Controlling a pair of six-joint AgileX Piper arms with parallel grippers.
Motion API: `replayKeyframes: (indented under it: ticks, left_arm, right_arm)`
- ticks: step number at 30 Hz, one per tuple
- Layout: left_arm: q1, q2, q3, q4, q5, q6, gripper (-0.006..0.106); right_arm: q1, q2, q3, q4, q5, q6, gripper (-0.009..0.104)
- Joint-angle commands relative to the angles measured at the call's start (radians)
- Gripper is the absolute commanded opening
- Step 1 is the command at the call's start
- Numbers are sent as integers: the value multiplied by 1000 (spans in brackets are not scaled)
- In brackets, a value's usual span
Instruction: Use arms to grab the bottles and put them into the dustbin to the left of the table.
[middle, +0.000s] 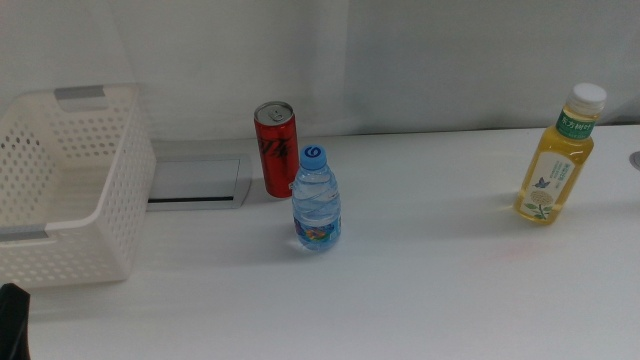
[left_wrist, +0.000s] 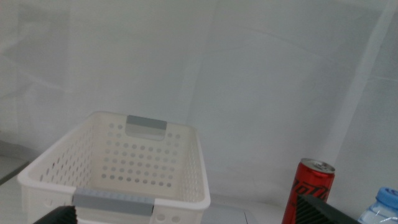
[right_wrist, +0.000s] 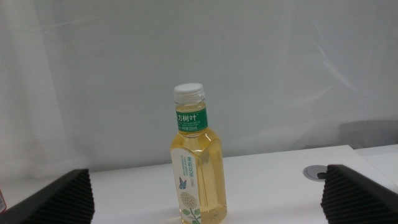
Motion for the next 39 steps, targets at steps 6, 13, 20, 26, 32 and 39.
replayKeyframes:
  ticks: [6,13,20,26,32,39]
  left_arm:
    - [-8,125,-157,-7,91,75,92]
    - [-8,414,-437,-18,110,171,92]
    - [-217,574,-523,-24,-36,273,92]
    - [-441,691,-523,-26,-52,277,92]
    - [-543,798,-516,-26,-126,295,92]
    - [-557,907,-349,-26,-417,286,92]
  right_arm:
    - [-7,-2,41,-1,-12,-7,103]
    - [-7,-2,41,-1,-16,-7,103]
    - [-7,-2,41,-1,-16,-7,103]
    - [-7,-2,41,-1,-16,-7,103]
    - [-7,-2,41,-1,-11,-7,103]
    - [-7,-2,41,-1,-11,-7,103]
